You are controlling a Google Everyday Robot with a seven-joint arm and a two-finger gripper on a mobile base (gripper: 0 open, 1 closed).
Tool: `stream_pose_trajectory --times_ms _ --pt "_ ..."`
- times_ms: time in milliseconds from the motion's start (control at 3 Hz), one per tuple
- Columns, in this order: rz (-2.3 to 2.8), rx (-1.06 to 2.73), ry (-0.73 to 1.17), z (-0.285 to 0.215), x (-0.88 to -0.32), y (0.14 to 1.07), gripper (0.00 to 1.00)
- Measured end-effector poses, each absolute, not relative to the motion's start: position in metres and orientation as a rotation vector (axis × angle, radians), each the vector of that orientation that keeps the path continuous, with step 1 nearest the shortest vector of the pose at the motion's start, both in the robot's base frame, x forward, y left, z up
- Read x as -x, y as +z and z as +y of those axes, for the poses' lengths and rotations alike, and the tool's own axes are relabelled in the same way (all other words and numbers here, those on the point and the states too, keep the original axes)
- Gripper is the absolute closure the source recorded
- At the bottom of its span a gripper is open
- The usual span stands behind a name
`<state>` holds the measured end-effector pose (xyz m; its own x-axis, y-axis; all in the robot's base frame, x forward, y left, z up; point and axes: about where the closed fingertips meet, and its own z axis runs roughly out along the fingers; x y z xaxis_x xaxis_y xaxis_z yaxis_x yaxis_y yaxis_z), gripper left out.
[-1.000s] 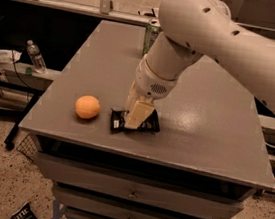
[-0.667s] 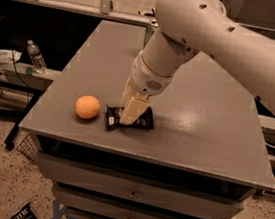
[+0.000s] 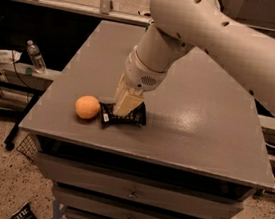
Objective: Move rxbar chocolate near orange
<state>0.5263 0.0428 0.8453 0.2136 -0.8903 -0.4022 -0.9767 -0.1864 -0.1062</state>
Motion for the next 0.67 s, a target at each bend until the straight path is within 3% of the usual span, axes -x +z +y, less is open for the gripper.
stream_pose_trajectory --times_ms 667 --pt "1.74 2.161 0.356 0.0443 -0.5249 0.8453 0.37"
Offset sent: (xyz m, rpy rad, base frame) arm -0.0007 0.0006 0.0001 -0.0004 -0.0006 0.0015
